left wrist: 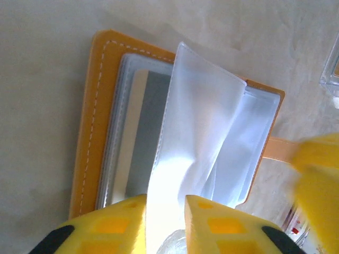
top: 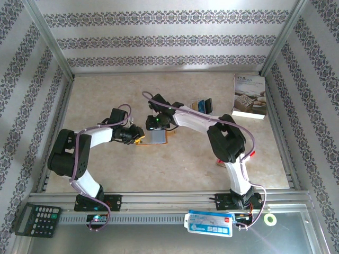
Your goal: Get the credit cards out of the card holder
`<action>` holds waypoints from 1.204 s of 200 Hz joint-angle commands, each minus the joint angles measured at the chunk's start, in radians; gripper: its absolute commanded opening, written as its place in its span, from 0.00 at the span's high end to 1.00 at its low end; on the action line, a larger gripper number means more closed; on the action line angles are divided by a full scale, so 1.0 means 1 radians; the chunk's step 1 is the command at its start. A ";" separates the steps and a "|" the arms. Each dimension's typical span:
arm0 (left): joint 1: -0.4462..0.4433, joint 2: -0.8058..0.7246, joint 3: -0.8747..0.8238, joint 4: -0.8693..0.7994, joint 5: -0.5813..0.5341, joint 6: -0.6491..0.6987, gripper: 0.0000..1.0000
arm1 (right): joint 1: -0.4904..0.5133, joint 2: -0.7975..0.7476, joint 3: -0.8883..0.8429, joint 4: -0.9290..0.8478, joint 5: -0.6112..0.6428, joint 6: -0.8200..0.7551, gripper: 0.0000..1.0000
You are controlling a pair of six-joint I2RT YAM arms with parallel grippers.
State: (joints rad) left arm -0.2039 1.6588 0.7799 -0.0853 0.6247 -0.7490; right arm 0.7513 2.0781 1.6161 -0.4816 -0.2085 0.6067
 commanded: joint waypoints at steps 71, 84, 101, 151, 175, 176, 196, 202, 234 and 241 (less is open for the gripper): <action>-0.088 0.011 0.074 0.147 0.091 -0.052 0.59 | -0.091 -0.358 -0.332 0.213 0.063 0.107 0.58; -0.108 0.028 0.092 0.168 0.084 -0.068 0.54 | -0.105 -0.392 -0.366 0.222 0.079 0.105 0.57; -0.134 0.065 0.121 0.177 0.067 -0.081 0.49 | -0.123 -0.415 -0.394 0.221 0.081 0.107 0.57; -0.147 0.129 0.197 0.086 0.012 -0.078 0.39 | -0.138 -0.434 -0.424 0.221 0.083 0.114 0.57; -0.143 0.090 0.199 0.057 -0.009 -0.063 0.37 | -0.138 -0.425 -0.424 0.228 0.070 0.113 0.57; -0.142 0.087 0.200 0.055 -0.011 -0.061 0.36 | -0.138 -0.425 -0.424 0.227 0.069 0.112 0.57; -0.122 0.035 0.185 0.019 -0.046 -0.047 0.36 | -0.131 -0.403 -0.415 0.241 0.029 0.106 0.58; -0.110 0.015 0.174 0.015 -0.057 -0.048 0.36 | -0.124 -0.393 -0.408 0.242 0.018 0.102 0.58; -0.026 -0.080 0.071 0.020 -0.122 -0.084 0.39 | -0.078 -0.310 -0.354 0.262 -0.062 0.115 0.64; -0.007 -0.095 0.049 0.028 -0.126 -0.093 0.41 | -0.065 -0.287 -0.341 0.271 -0.079 0.121 0.65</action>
State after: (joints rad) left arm -0.2745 1.6196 0.9039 -0.0330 0.5629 -0.8196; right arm 0.6422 1.7210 1.2251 -0.2466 -0.2054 0.7105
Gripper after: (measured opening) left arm 0.618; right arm 0.368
